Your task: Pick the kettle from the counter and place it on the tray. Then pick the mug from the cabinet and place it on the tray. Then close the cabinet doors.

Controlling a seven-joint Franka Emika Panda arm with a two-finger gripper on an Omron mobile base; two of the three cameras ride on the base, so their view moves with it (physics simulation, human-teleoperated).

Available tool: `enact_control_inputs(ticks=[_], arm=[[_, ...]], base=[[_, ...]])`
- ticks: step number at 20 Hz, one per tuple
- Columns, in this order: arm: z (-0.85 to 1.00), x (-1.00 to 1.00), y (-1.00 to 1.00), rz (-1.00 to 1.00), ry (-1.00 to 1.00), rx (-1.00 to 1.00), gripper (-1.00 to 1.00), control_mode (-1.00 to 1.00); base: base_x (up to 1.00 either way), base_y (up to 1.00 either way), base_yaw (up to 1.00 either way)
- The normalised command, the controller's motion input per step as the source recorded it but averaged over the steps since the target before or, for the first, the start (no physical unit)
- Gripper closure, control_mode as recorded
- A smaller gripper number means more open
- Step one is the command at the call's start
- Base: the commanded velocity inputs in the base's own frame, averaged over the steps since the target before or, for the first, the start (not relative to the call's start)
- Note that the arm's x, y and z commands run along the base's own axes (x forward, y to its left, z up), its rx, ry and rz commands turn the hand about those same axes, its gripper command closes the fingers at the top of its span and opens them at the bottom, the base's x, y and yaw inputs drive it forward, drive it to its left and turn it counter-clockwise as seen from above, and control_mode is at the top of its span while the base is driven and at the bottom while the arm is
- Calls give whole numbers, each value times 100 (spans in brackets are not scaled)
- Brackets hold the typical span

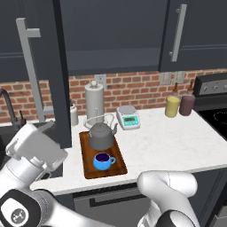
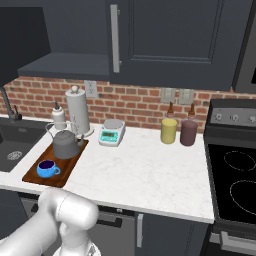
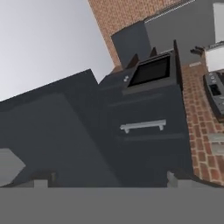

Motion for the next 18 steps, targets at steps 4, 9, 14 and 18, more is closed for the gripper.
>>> enact_control_inputs(ticks=[4, 9, 14, 18], arm=[[38, -4, -48, 0, -10, 3, -100, -100], [24, 0, -53, 1, -6, 3, -100, -100], [21, 4, -68, 5, 0, 8, -100, -100], [15, 19, -76, 8, 0, 11, -100, -100]], base=[[0, 0, 0], [0, 0, 0], [0, 0, 0], [0, 0, 0]])
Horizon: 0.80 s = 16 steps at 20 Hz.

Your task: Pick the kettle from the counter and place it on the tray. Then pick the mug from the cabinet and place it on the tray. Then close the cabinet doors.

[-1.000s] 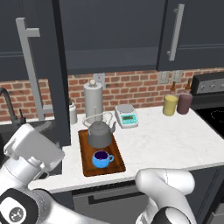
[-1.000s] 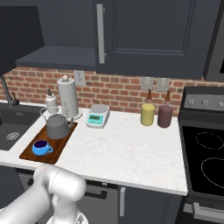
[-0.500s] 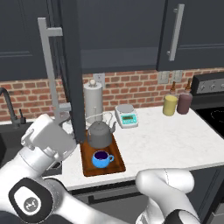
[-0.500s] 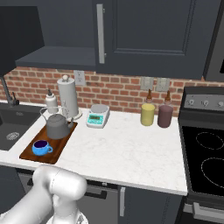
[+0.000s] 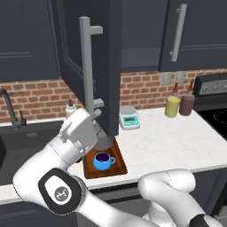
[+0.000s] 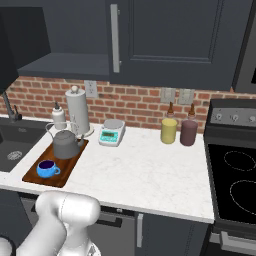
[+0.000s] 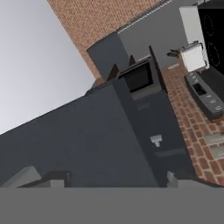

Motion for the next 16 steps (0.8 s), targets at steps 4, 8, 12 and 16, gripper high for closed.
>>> enact_control_inputs(ticks=[4, 8, 12, 16], arm=[[18, 29, -80, 12, 0, 12, -100, -100], [15, 35, -80, 15, 0, 11, -100, -100], [8, 38, -83, 18, 0, 11, -100, -100], [6, 45, -90, 21, 0, 13, -100, -100]], base=[[0, 0, 0], [0, 0, 0], [0, 0, 0], [0, 0, 0]])
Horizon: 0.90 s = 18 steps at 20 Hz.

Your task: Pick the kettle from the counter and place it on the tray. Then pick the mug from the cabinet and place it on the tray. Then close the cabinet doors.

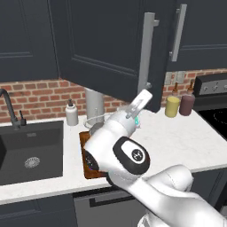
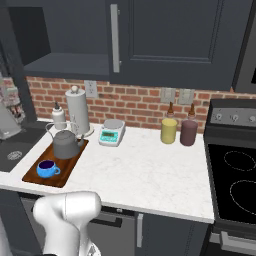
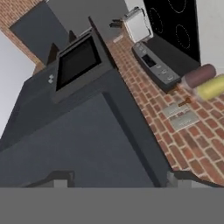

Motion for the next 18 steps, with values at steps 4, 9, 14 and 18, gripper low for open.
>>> enact_control_inputs(ticks=[4, 9, 14, 18], arm=[[8, 46, -88, 24, 0, 13, -100, -100], [8, 50, -82, 30, 0, 14, -100, -100], [17, 54, -79, 32, 0, 14, -100, -100], [33, 64, -67, 31, 0, 17, -100, -100]], base=[[0, 0, 0], [0, 0, 0], [0, 0, 0], [0, 0, 0]])
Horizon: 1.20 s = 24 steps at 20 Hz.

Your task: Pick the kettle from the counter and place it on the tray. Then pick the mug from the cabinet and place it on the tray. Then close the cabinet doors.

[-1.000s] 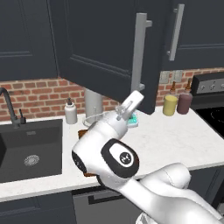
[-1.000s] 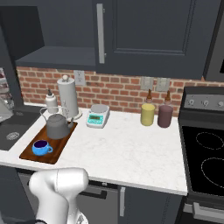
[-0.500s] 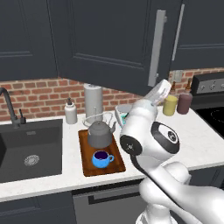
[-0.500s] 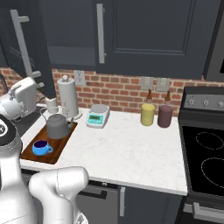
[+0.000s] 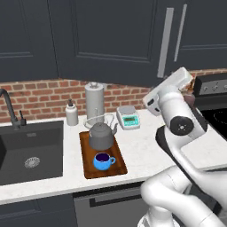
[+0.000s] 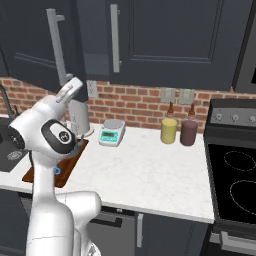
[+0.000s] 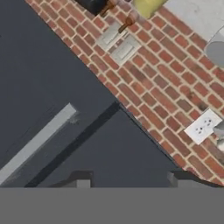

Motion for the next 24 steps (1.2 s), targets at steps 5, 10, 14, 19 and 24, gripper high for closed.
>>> enact_control_inputs(ticks=[5, 10, 14, 19, 24], arm=[[35, 75, -60, 30, 4, 17, -100, -100], [29, 77, -55, 31, 6, 17, -100, -100], [24, 75, -47, 31, 7, 18, -100, -100], [20, 71, -40, 29, 8, 17, -100, -100], [19, 74, -34, 27, 11, 17, -100, -100]], base=[[0, 0, 0], [0, 0, 0], [0, 0, 0], [0, 0, 0], [0, 0, 0]])
